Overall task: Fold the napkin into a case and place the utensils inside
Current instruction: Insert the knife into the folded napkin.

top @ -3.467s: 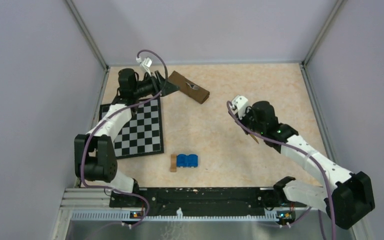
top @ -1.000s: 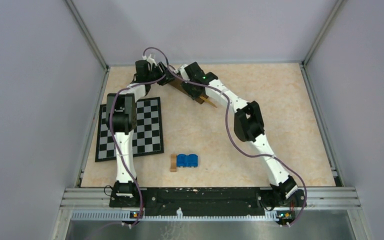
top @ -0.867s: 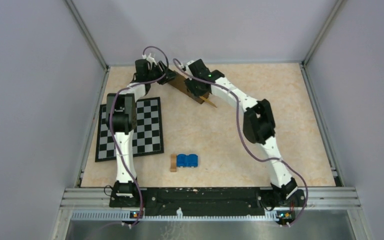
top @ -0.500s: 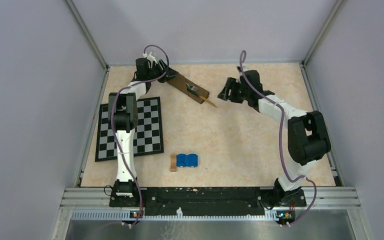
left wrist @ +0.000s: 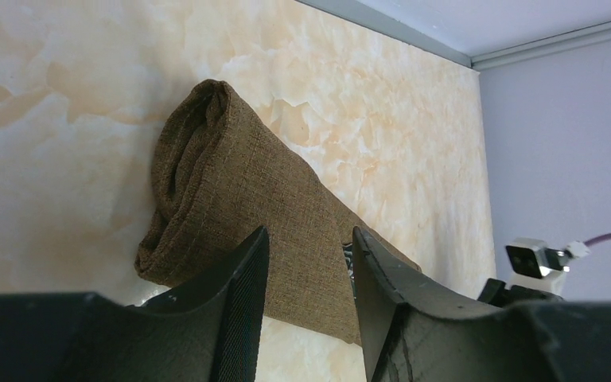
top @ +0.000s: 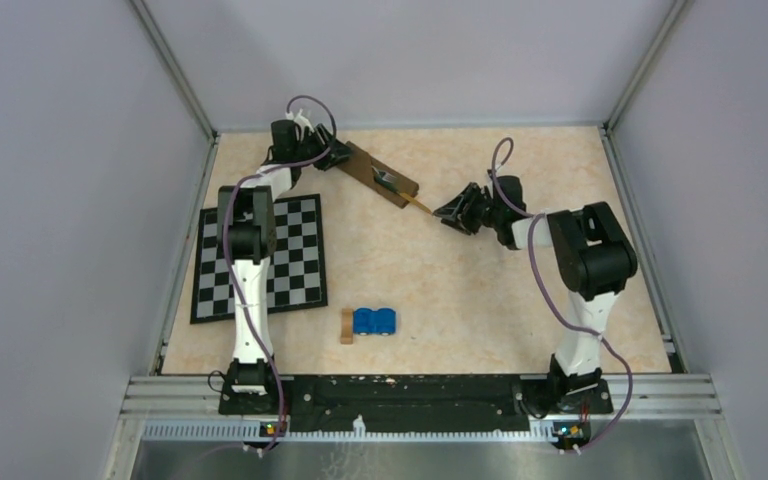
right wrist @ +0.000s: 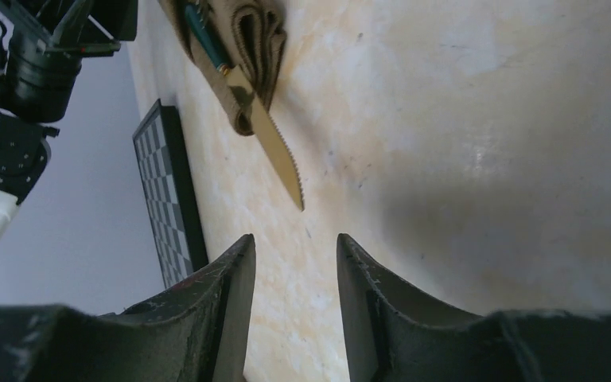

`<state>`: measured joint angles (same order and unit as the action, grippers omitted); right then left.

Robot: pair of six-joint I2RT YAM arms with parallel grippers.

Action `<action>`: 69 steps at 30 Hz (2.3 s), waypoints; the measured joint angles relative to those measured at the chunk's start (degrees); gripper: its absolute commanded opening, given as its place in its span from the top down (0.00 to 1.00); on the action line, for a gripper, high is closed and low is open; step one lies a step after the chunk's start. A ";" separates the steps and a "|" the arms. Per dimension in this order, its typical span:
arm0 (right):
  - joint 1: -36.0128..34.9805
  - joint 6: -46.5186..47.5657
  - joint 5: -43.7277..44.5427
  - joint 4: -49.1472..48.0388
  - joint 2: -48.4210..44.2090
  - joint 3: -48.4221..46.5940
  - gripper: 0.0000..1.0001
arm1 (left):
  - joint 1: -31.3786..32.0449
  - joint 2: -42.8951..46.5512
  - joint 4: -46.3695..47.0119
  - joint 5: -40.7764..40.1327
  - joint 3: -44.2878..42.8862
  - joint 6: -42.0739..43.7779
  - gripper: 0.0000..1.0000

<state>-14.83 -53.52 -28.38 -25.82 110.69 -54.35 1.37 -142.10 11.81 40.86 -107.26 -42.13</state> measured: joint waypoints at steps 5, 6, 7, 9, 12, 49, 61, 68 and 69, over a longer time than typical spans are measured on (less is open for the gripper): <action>0.00 -6.05 -1.03 -7.19 6.25 0.20 0.66 | -0.17 0.00 0.00 0.00 -0.11 0.00 0.53; 0.00 -6.88 -1.36 -8.66 6.97 0.11 0.68 | -0.20 0.00 0.00 0.00 -0.20 0.00 0.53; 0.02 -7.48 -1.44 -9.42 7.41 -0.04 0.70 | -0.20 0.00 0.00 0.00 -0.26 0.00 0.53; 0.00 -8.48 -1.51 -11.17 8.48 -0.20 0.74 | -0.20 0.00 0.02 -0.02 -0.33 0.00 0.54; 0.00 -9.86 -1.86 -13.07 10.12 -0.83 0.80 | -0.20 -0.02 0.00 -0.02 -0.46 0.00 0.55; -0.44 -7.96 -2.16 -10.25 13.25 -7.34 1.00 | -0.55 -2.80 0.22 -1.53 -3.58 -0.46 0.59; -2.89 -5.84 0.20 -4.55 13.25 -12.39 1.00 | -0.57 -3.98 0.63 -2.84 -4.00 -0.63 0.62; -4.44 -5.38 1.22 -1.55 13.25 -15.91 1.00 | -0.57 -5.09 0.48 -2.82 -4.33 -0.20 0.65; -4.66 -5.38 1.36 -1.14 13.25 -16.50 1.00 | -0.57 -5.09 0.42 -2.80 -4.33 -0.20 0.65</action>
<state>-19.49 -58.89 -27.03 -26.96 123.94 -70.85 0.80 -147.20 12.23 38.06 -111.59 -42.33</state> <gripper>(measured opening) 0.010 0.355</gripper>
